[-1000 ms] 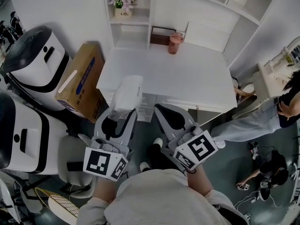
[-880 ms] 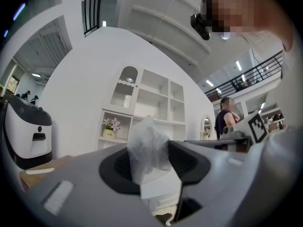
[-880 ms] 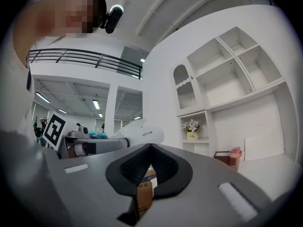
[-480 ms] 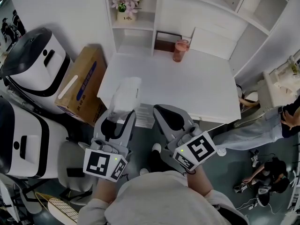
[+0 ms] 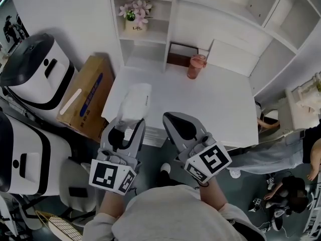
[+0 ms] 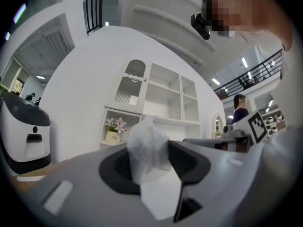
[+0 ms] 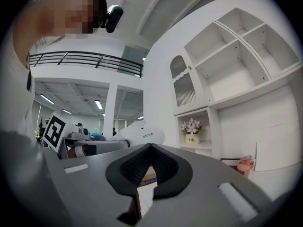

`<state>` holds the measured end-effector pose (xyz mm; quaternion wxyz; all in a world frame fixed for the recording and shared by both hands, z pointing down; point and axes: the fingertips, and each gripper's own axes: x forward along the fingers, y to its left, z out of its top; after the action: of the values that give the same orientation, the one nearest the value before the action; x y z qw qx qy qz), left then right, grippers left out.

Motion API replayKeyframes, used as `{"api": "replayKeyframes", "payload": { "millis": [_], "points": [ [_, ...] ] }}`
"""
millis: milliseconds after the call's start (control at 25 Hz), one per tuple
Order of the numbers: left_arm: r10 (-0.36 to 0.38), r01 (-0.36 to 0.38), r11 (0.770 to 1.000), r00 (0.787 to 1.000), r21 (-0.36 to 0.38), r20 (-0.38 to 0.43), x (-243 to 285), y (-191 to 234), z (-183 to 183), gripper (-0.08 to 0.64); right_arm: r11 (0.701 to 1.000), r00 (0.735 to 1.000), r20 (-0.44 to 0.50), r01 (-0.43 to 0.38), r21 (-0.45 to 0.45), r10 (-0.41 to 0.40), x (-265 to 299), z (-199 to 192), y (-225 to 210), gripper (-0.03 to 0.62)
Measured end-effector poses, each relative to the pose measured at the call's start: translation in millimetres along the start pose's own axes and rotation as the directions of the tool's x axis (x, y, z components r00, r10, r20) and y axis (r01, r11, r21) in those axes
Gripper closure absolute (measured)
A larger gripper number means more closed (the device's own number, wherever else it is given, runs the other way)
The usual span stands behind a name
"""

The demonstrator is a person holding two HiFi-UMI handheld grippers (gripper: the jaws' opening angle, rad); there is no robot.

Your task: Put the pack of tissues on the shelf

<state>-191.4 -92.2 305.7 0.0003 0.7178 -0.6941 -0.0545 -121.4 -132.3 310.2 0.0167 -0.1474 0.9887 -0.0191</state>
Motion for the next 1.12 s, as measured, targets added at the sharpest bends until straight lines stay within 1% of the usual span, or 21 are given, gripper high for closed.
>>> {"api": "replayKeyframes", "payload": {
  "millis": [320,600,880,1120],
  "points": [
    [0.022,-0.022,1.0,1.0,0.011,0.011,46,4,0,0.387,1.0,1.0,0.012,-0.024,-0.005,0.024,18,5,-45,0.592],
    [0.029,-0.029,0.999,0.999,0.022,0.025,81,-4,0,0.387,0.999,0.999,0.02,-0.037,-0.008,0.037,21,5,-80,0.592],
    [0.02,-0.02,1.0,1.0,0.018,0.001,102,-2,-5,0.387,0.999,0.999,0.014,-0.031,0.01,0.031,29,4,-101,0.592],
    [-0.001,0.001,1.0,1.0,0.002,-0.014,119,10,-13,0.387,1.0,1.0,-0.009,0.004,0.017,-0.004,39,-5,-116,0.592]
  ]
}}
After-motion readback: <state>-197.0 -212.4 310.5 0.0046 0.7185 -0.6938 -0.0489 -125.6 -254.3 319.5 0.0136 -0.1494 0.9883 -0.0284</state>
